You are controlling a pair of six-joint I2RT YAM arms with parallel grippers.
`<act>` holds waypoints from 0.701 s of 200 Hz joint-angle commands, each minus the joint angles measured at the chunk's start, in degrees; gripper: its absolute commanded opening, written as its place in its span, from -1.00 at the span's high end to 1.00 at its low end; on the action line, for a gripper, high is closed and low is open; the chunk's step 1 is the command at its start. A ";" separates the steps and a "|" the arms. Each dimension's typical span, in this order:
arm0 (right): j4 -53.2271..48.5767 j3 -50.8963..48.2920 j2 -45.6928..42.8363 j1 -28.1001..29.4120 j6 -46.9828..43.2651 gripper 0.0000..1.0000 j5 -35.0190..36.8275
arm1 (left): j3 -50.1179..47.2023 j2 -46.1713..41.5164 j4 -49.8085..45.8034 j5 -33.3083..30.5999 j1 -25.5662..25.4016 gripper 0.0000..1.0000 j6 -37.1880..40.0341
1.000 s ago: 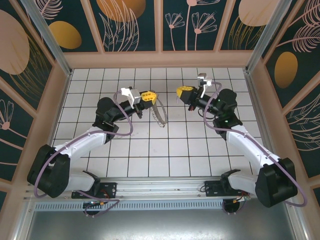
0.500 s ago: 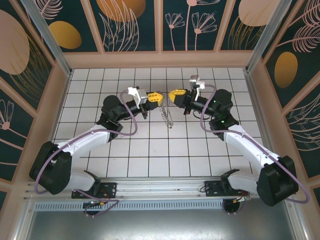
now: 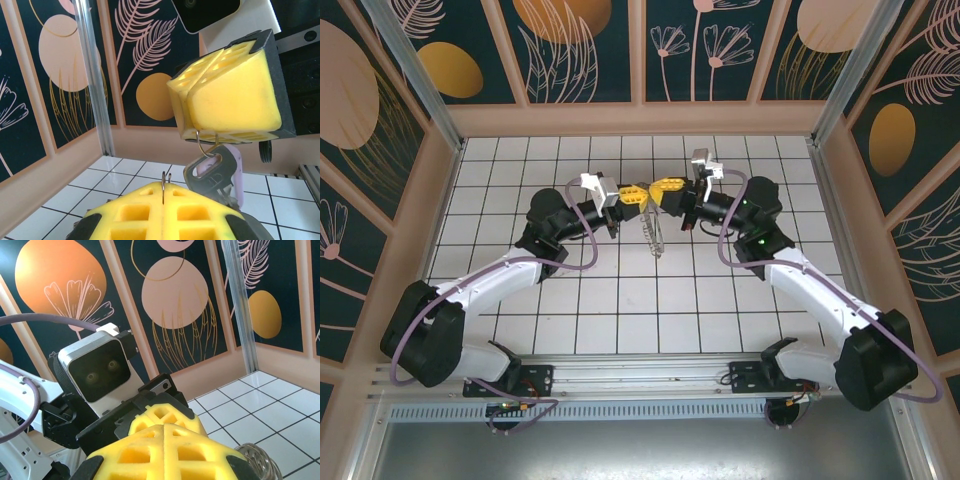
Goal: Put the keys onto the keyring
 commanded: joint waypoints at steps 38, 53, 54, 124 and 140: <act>-0.58 1.59 1.03 0.54 -2.52 1.00 -0.27 | 1.89 -0.47 1.15 -0.50 -0.44 1.00 1.57; -0.91 1.26 0.51 0.56 -2.88 1.00 0.32 | 1.86 -0.61 0.93 -0.63 -0.39 1.00 1.96; -0.92 1.20 0.46 0.56 -2.88 1.00 0.39 | 1.86 -0.59 0.93 -0.66 -0.34 1.00 1.93; -6.75 -1.30 -6.18 -3.18 -5.74 1.00 3.24 | 2.11 -0.49 0.34 -0.34 -0.47 1.00 2.35; -7.57 -1.52 -6.77 -3.58 -6.09 1.00 3.27 | 2.50 -0.35 -0.03 -0.03 -0.42 1.00 2.33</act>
